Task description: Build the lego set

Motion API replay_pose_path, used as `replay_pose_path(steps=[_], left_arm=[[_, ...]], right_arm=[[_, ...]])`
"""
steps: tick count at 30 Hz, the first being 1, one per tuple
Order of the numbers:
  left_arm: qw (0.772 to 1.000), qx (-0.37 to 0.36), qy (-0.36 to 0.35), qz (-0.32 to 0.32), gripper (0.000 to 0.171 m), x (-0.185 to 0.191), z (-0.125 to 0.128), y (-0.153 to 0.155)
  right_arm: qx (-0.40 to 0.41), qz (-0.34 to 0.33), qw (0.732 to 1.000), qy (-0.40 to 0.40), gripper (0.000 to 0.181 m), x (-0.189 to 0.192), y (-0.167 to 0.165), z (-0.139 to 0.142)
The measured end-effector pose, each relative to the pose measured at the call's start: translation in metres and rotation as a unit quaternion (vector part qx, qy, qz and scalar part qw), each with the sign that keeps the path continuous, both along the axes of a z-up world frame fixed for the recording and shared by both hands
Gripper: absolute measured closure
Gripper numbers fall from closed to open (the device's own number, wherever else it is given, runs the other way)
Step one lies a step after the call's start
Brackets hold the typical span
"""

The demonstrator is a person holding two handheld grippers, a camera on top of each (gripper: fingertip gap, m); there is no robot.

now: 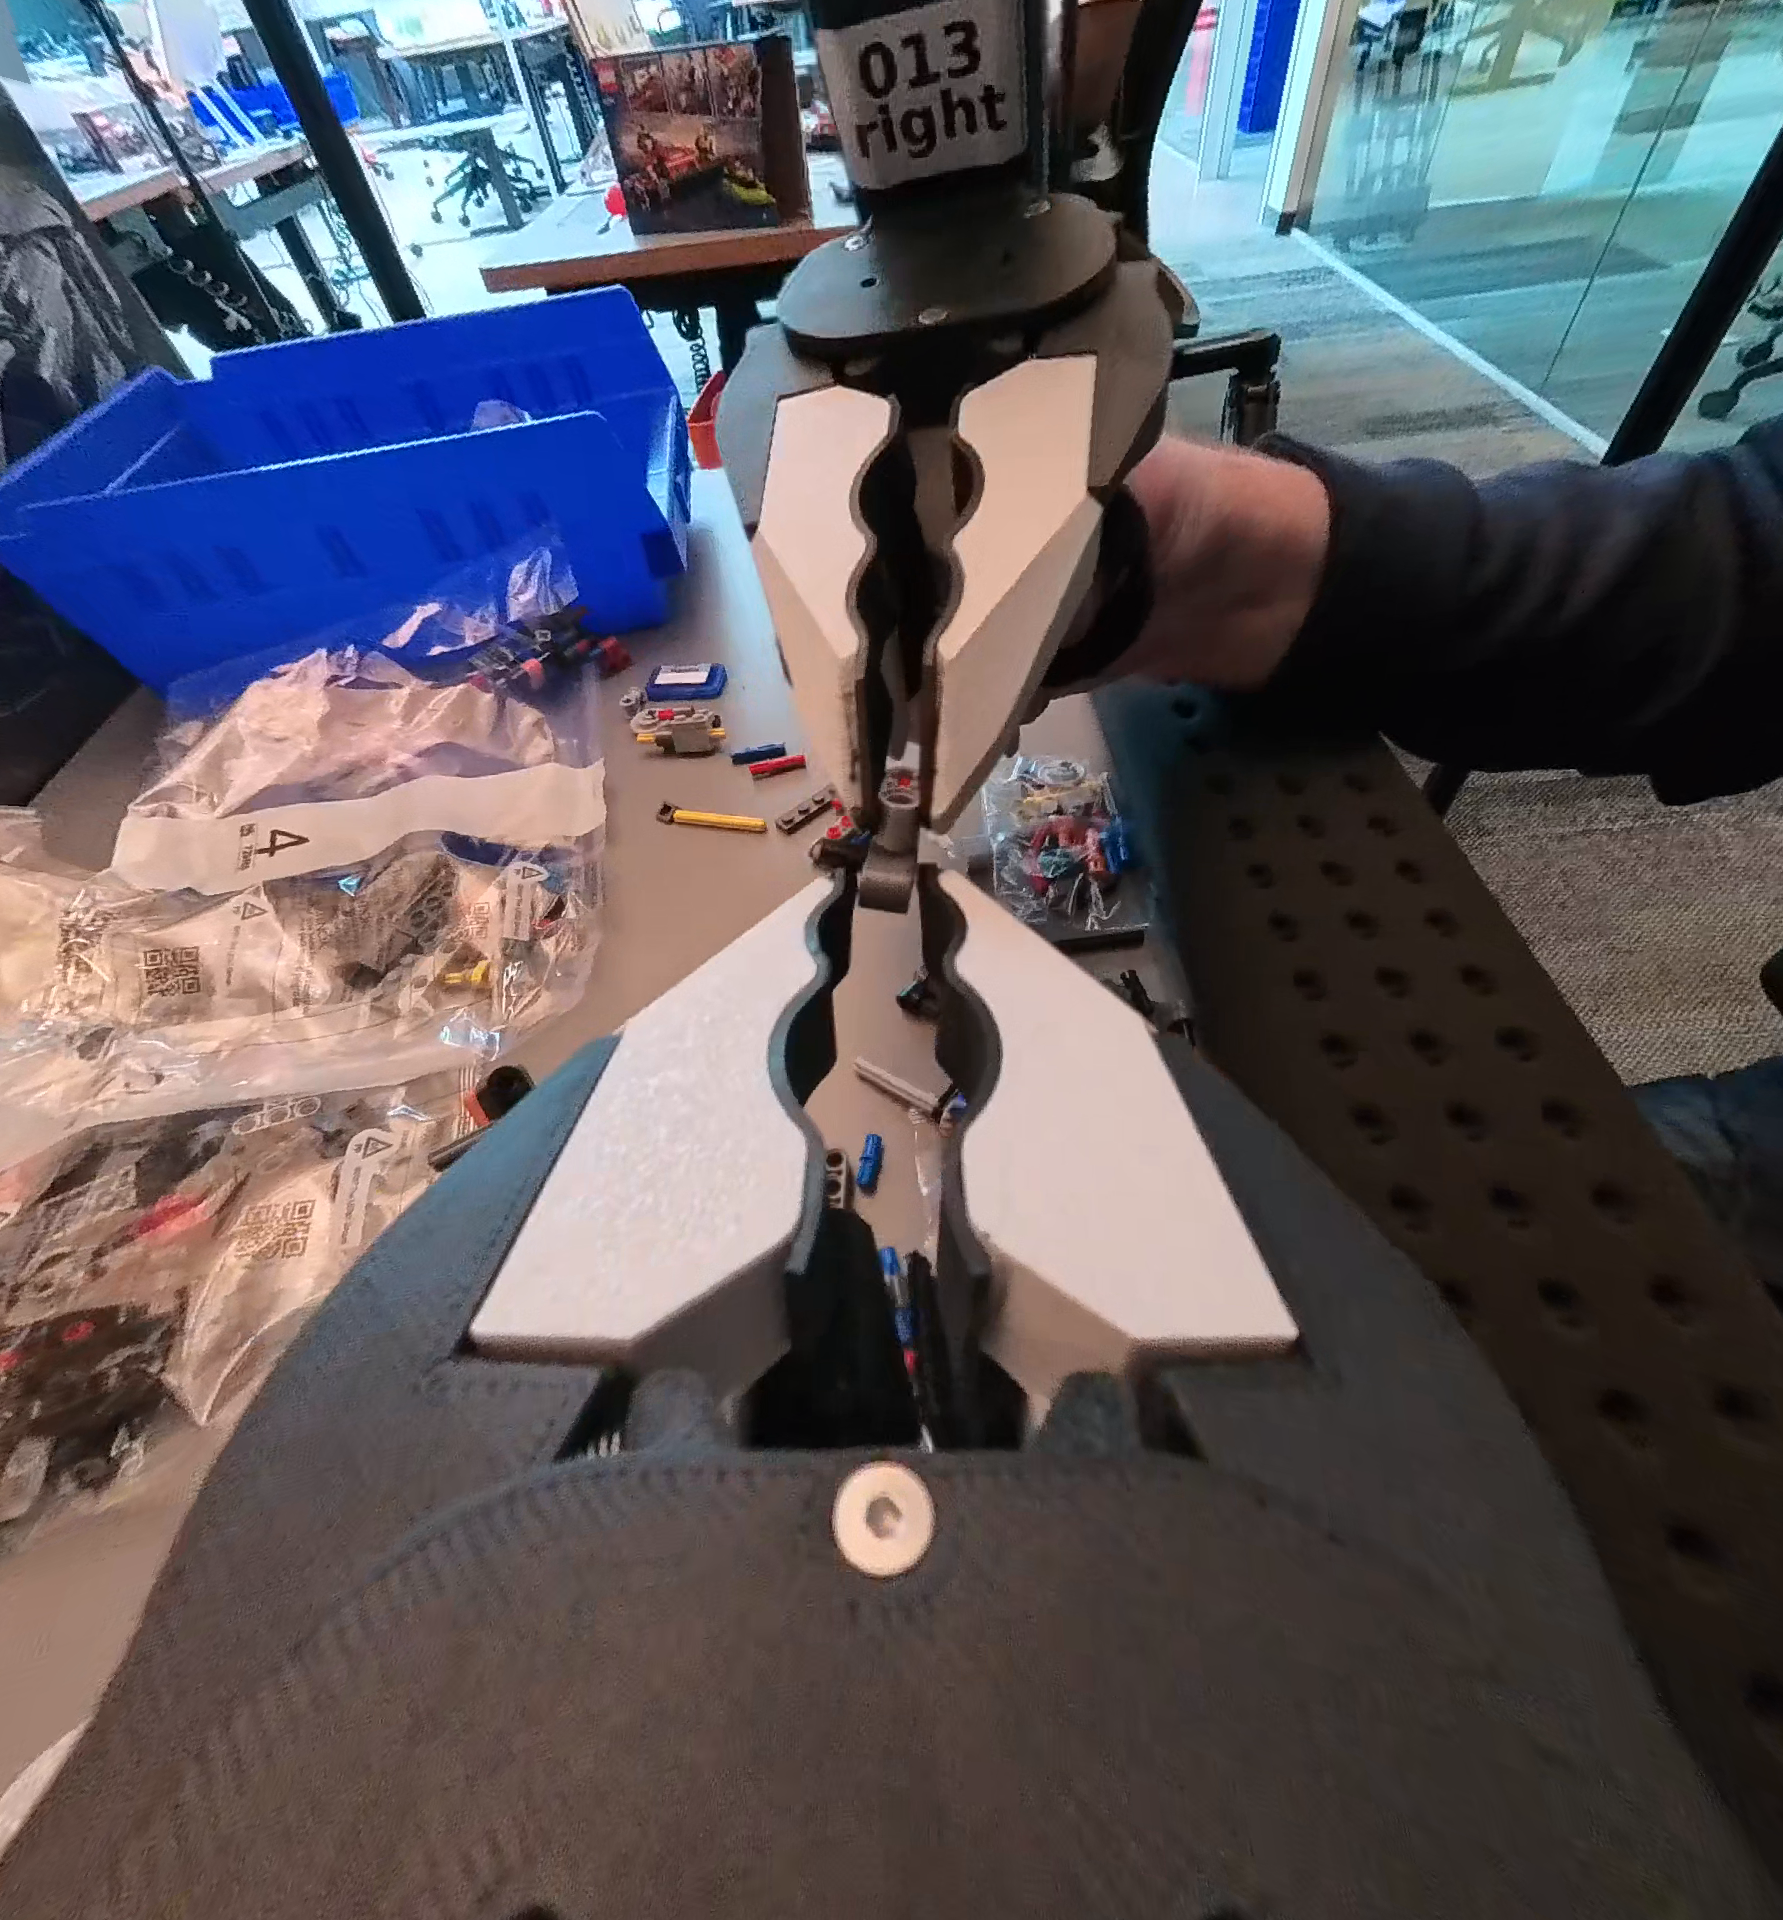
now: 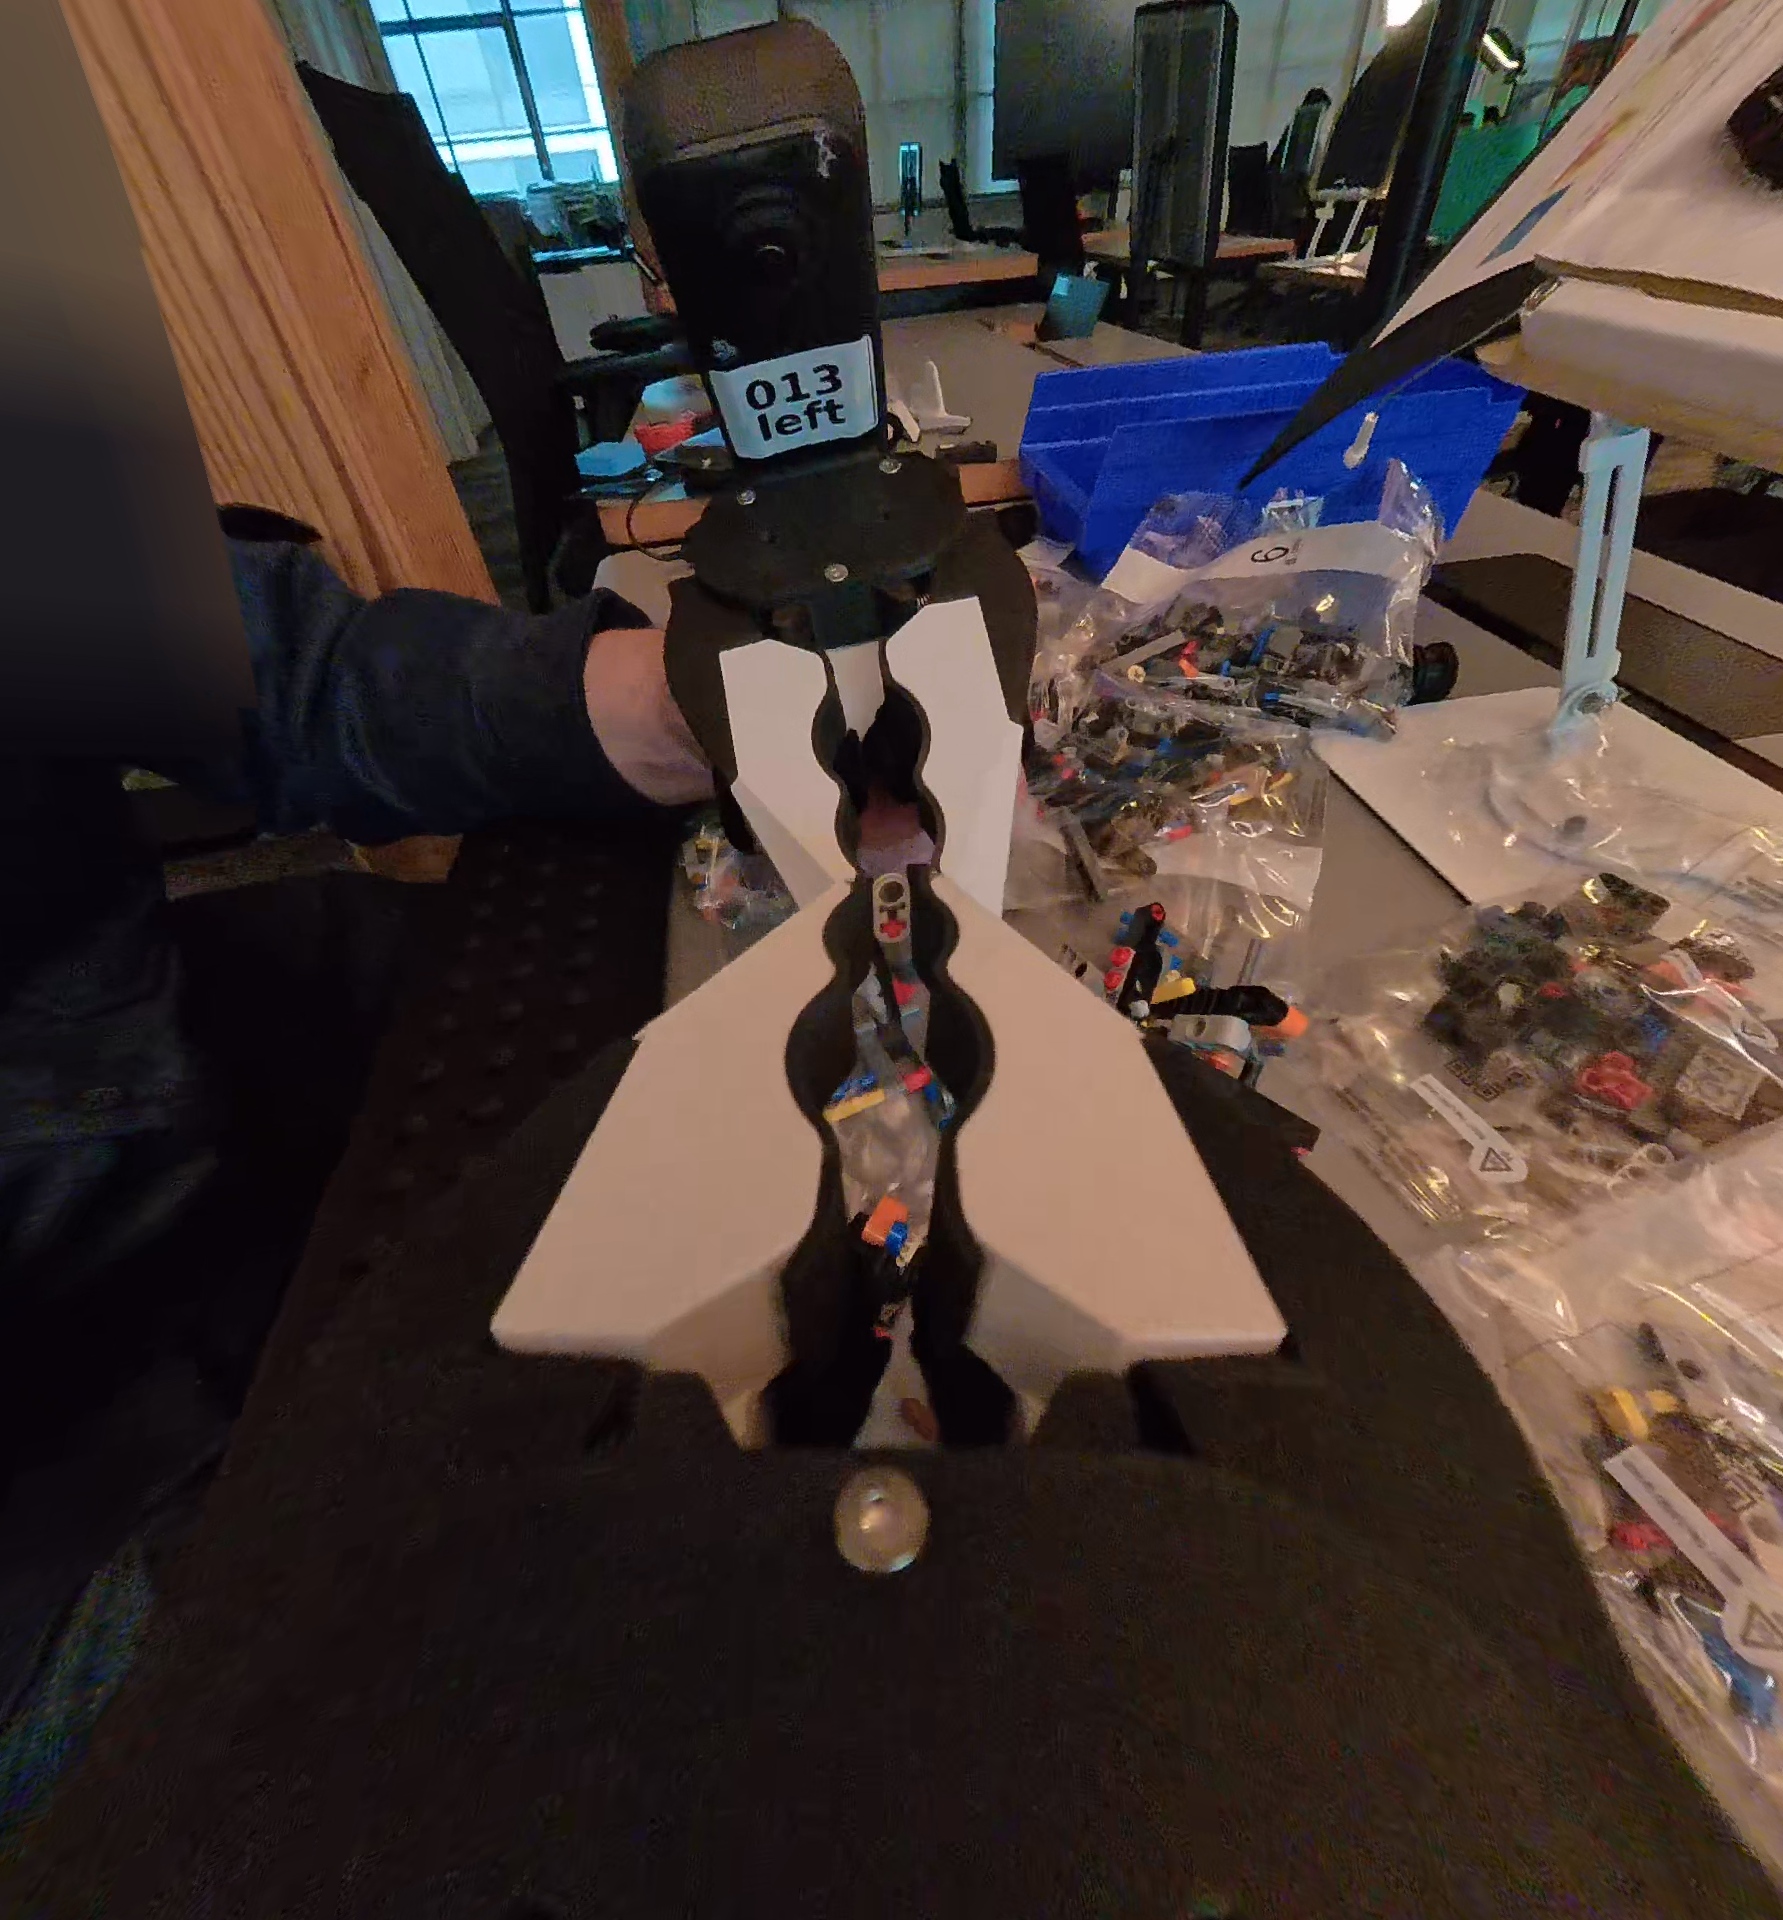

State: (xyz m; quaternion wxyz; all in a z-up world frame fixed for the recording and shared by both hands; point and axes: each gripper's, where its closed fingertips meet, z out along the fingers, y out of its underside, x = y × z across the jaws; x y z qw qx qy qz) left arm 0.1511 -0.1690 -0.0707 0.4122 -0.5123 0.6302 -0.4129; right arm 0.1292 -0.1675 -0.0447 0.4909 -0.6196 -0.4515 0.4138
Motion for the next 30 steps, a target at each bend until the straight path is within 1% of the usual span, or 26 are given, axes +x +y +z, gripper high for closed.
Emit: replay_pose_path(steps=[3, 5, 6, 7, 10, 11, 12, 15, 20, 26, 27, 28, 29, 30], left_arm=[[1.000, -0.009, -0.015, 0.001, 0.159, 0.000, 0.005, 0.000], [1.000, -0.013, -0.017, 0.011, 0.146, 0.001, 0.006, 0.003], [1.000, -0.010, -0.017, 0.012, 0.142, 0.001, 0.006, 0.004], [1.000, -0.005, -0.021, 0.006, 0.141, 0.001, 0.007, 0.001], [0.999, 0.020, -0.027, 0.007, 0.143, 0.002, 0.010, -0.001], [0.999, 0.019, -0.027, -0.004, 0.154, 0.002, 0.010, -0.005], [0.999, 0.027, -0.030, -0.004, 0.156, 0.002, 0.010, -0.006], [0.999, 0.046, -0.020, 0.000, 0.156, 0.001, 0.009, -0.005], [0.995, 0.102, 0.017, 0.004, 0.157, -0.005, 0.002, -0.003], [0.993, 0.116, 0.037, -0.009, 0.157, -0.012, -0.003, -0.005], [0.991, 0.124, 0.047, 0.000, 0.157, -0.015, -0.005, -0.001], [0.992, 0.122, 0.045, 0.010, 0.157, -0.023, -0.003, 0.007], [0.994, 0.105, 0.024, 0.023, 0.158, -0.032, 0.007, 0.016], [0.995, 0.096, 0.003, 0.036, 0.157, -0.037, 0.017, 0.023]], right_arm=[[0.009, 0.000, 1.000, 0.011, 0.177, 0.000, -0.001, 0.005], [0.011, 0.010, 1.000, 0.025, 0.177, -0.003, -0.004, 0.009], [0.015, 0.010, 1.000, 0.024, 0.177, -0.004, -0.004, 0.009], [0.015, 0.014, 1.000, 0.018, 0.177, -0.005, -0.005, 0.007], [0.011, 0.027, 0.999, 0.025, 0.177, -0.009, -0.009, 0.008], [0.010, 0.026, 0.999, 0.026, 0.177, -0.008, -0.008, 0.008], [0.008, 0.030, 0.999, 0.029, 0.177, -0.008, -0.009, 0.009], [0.021, 0.022, 0.999, 0.014, 0.177, -0.008, -0.009, 0.007], [0.054, 0.011, 0.997, -0.047, 0.177, -0.008, -0.011, -0.002], [0.065, 0.011, 0.995, -0.077, 0.177, -0.005, -0.014, -0.008], [0.071, 0.002, 0.994, -0.080, 0.181, 0.000, -0.012, -0.006], [0.073, -0.017, 0.995, -0.061, 0.181, 0.015, -0.008, 0.002], [0.067, -0.032, 0.997, -0.025, 0.181, 0.032, -0.005, 0.014], [0.065, -0.037, 0.997, -0.012, 0.181, 0.040, -0.003, 0.018]])
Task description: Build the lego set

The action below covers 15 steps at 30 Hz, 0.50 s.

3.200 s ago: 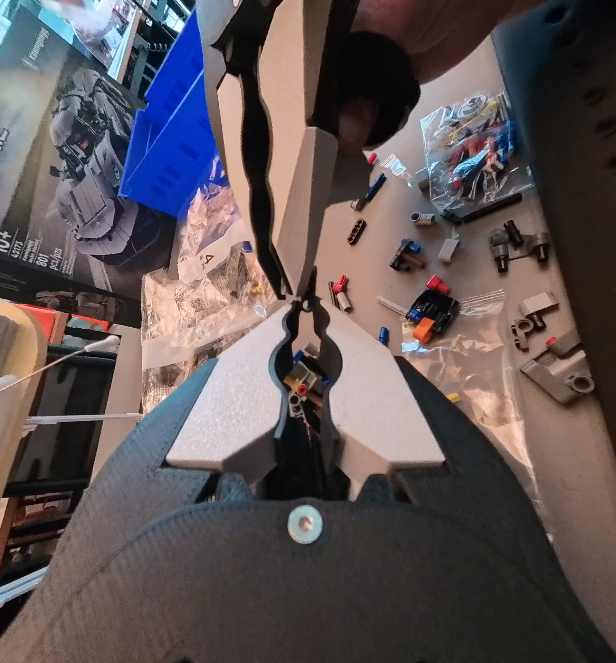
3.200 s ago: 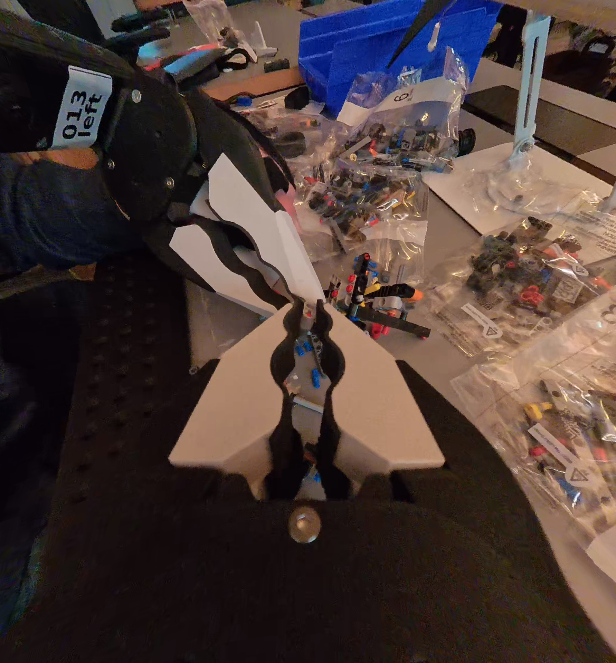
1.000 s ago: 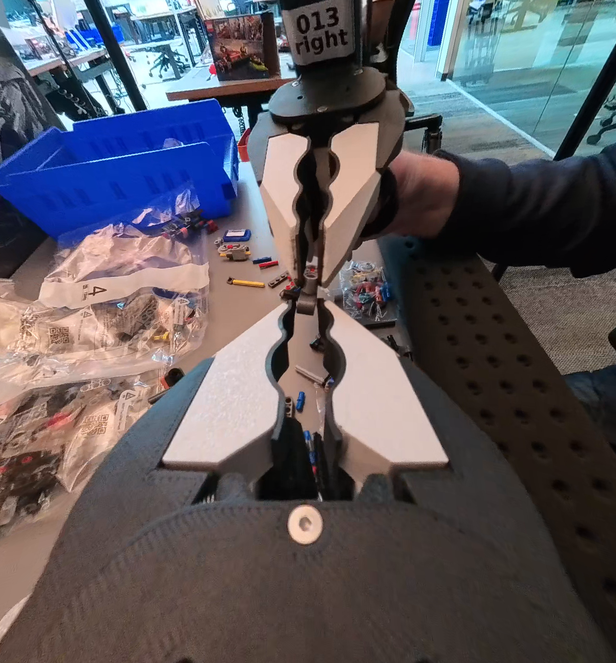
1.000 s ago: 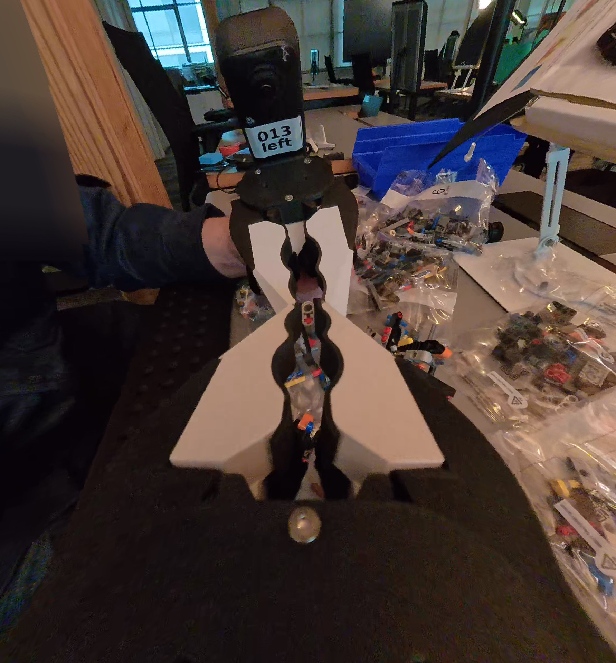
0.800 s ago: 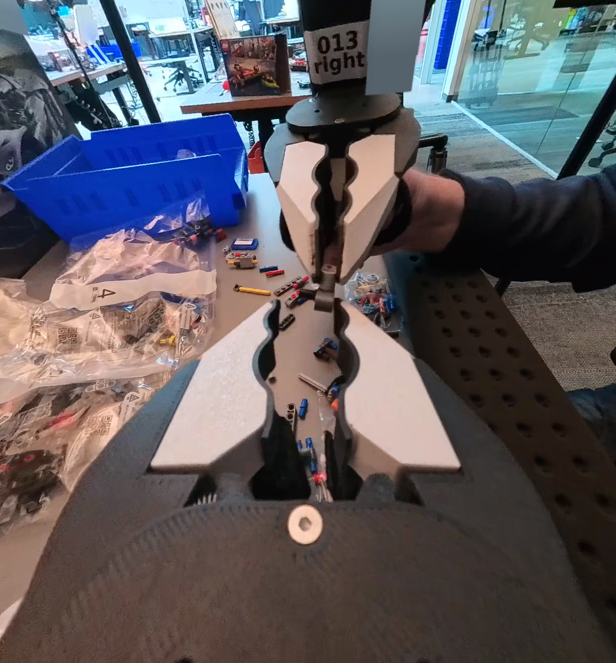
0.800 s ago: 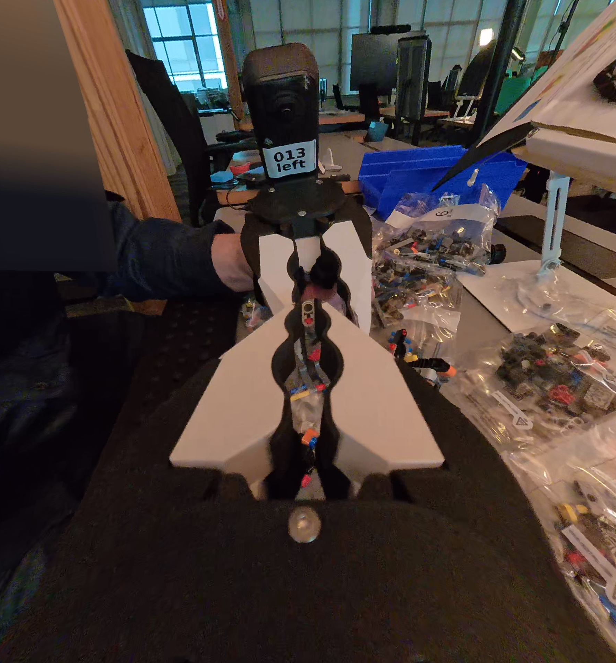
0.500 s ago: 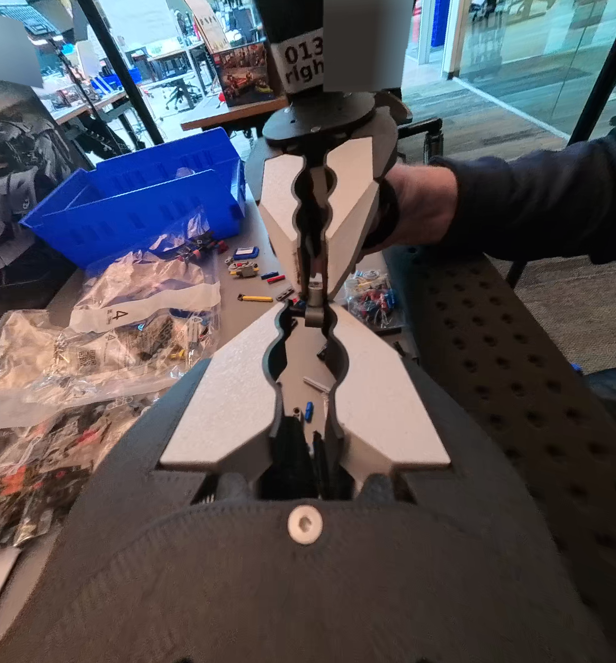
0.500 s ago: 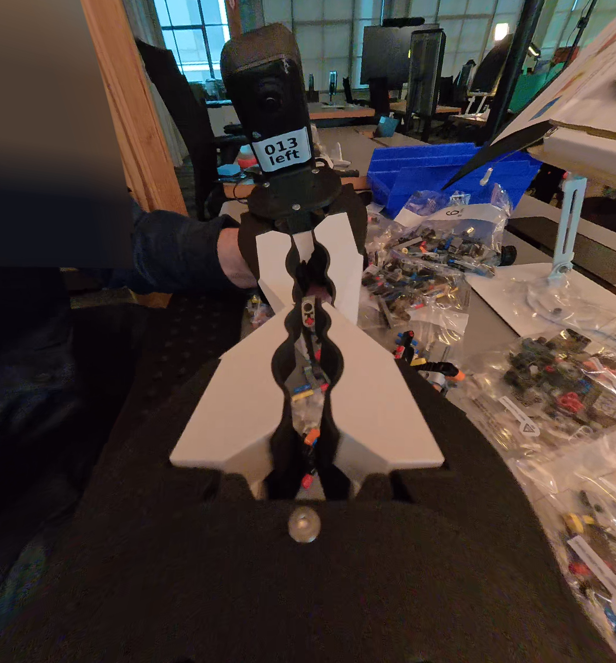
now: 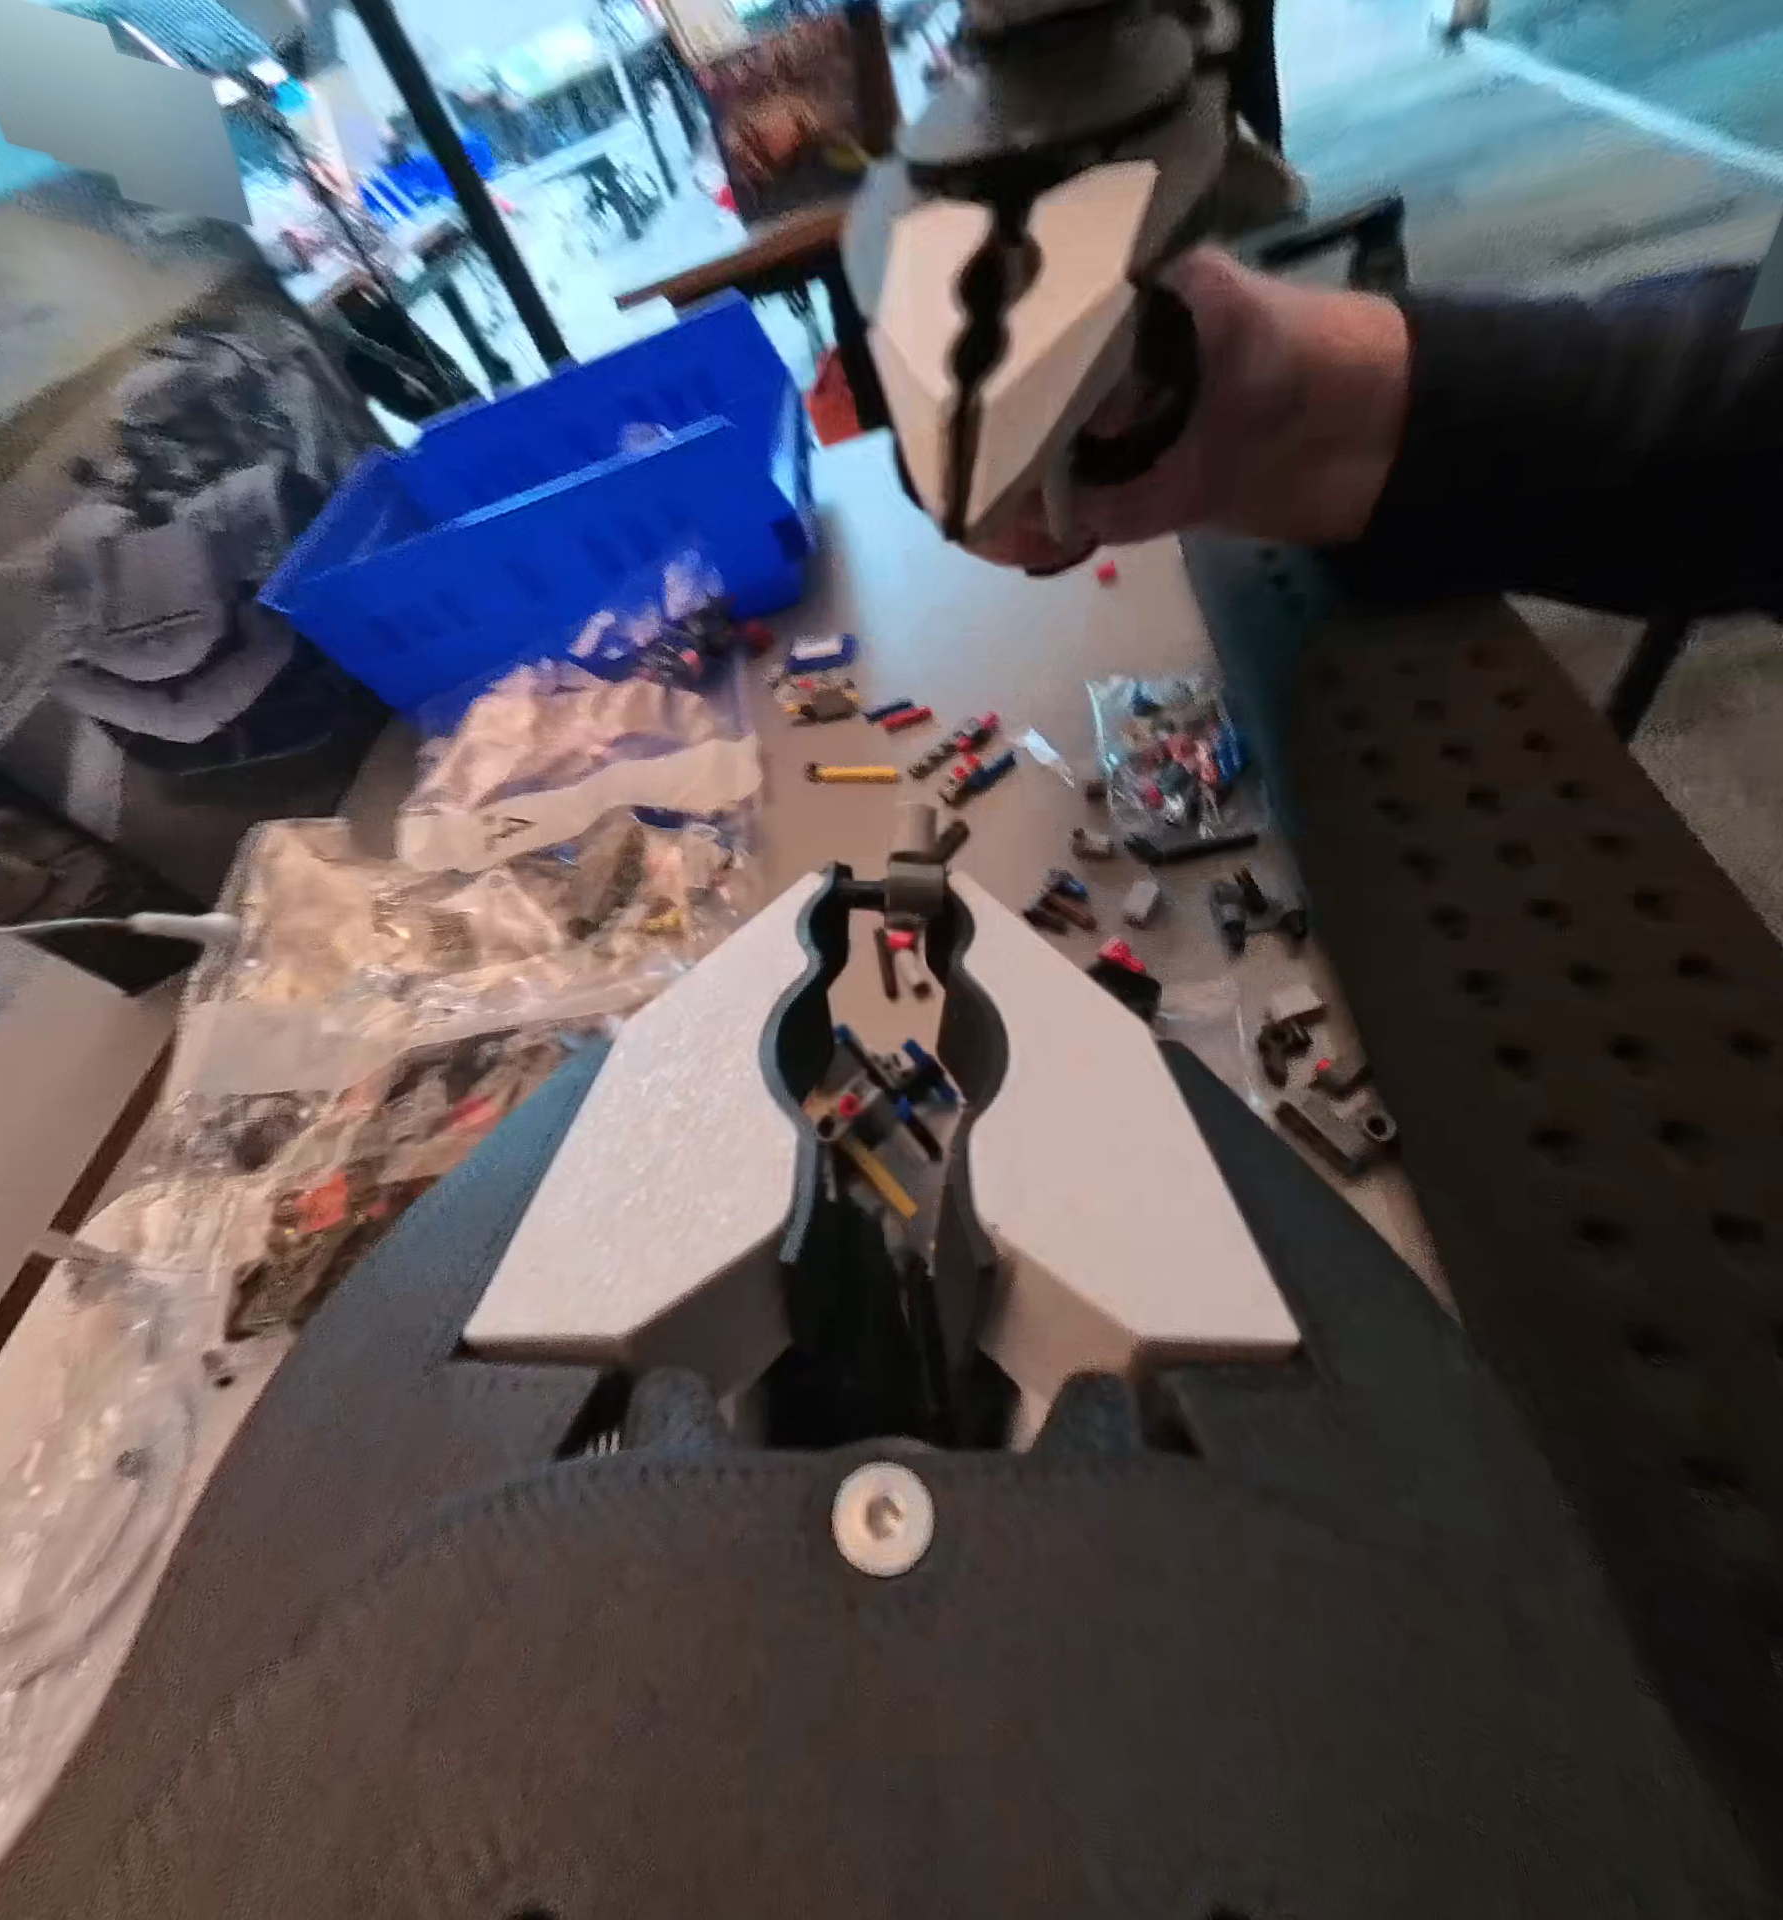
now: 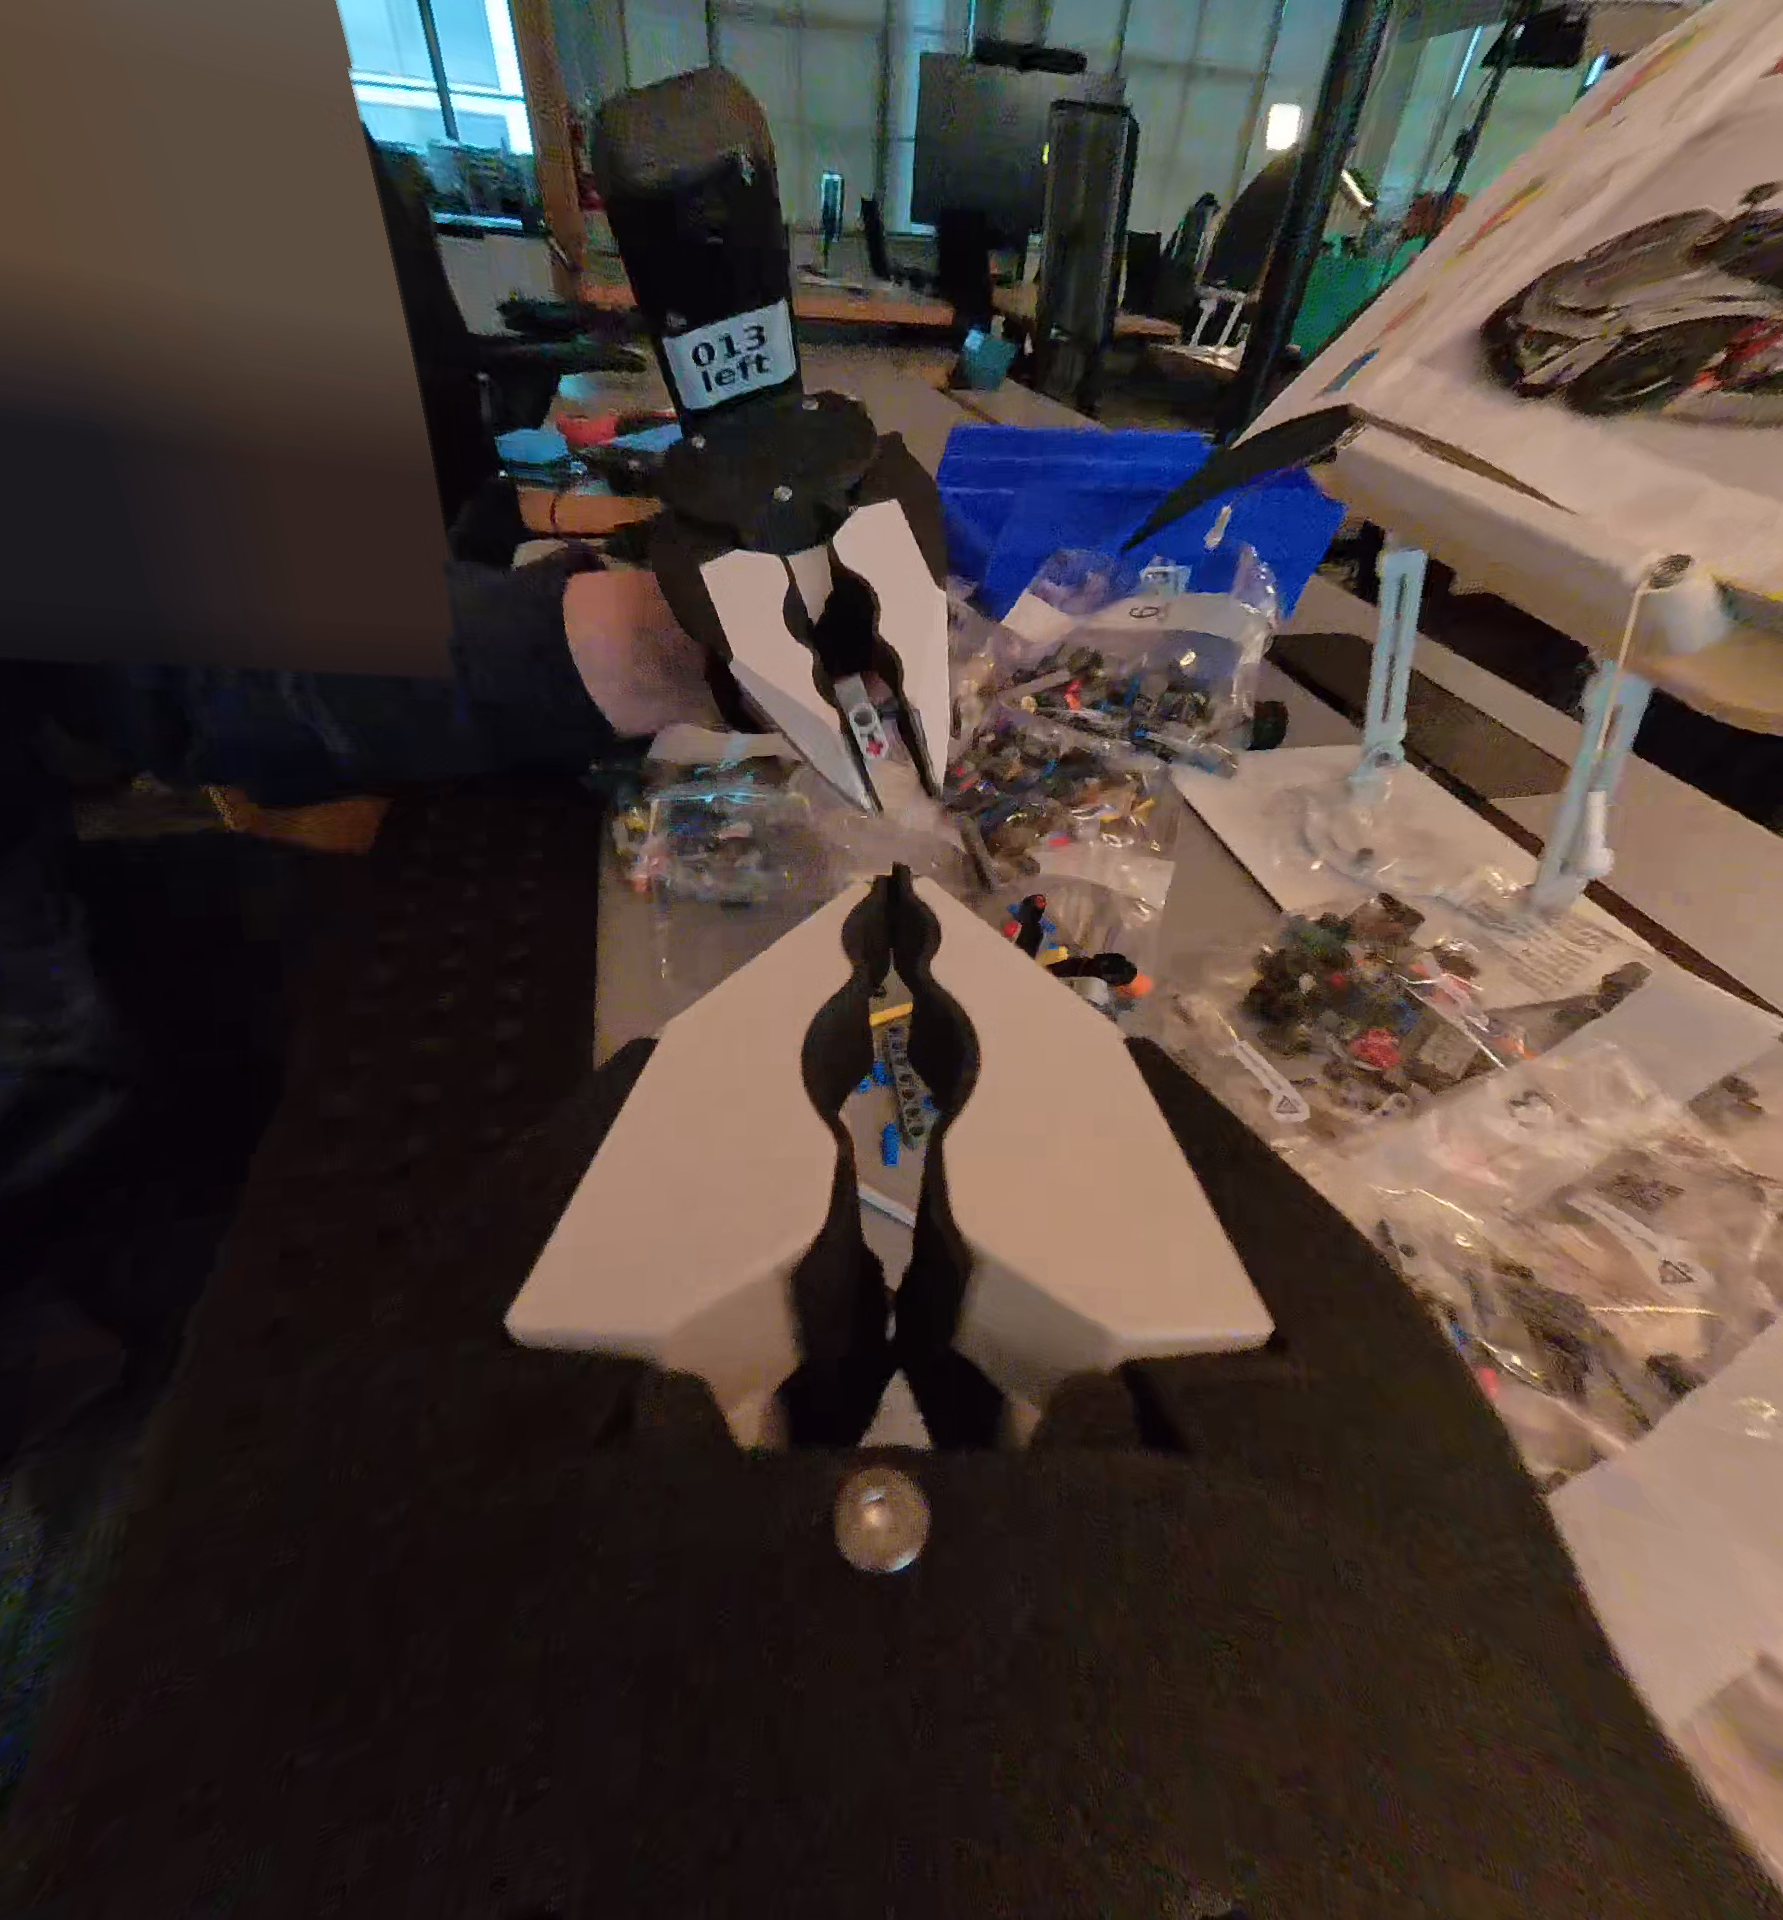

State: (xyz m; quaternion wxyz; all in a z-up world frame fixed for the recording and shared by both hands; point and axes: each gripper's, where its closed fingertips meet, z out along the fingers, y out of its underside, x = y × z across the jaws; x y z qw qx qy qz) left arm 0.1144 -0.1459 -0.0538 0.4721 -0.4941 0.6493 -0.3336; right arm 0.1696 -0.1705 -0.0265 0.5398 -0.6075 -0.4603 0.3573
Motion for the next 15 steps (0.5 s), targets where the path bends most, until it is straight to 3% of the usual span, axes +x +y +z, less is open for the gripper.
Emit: replay_pose_path(steps=[4, 6, 10, 15], left_arm=[[0.999, -0.001, 0.030, -0.023, 0.157, 0.016, -0.015, -0.014], [0.999, -0.009, 0.036, -0.032, 0.156, 0.018, -0.020, -0.017], [0.999, -0.013, 0.030, -0.043, 0.156, 0.021, -0.019, -0.022], [0.998, -0.004, 0.039, -0.044, 0.156, 0.023, -0.023, -0.023]], right_arm=[[0.005, 0.023, 0.999, -0.043, 0.181, -0.031, -0.002, -0.016], [0.038, 0.006, 0.997, -0.066, 0.166, -0.040, -0.001, -0.020], [0.035, -0.011, 0.992, -0.117, 0.175, -0.046, 0.005, -0.037], [0.034, 0.002, 0.992, -0.119, 0.181, -0.048, 0.001, -0.039]])
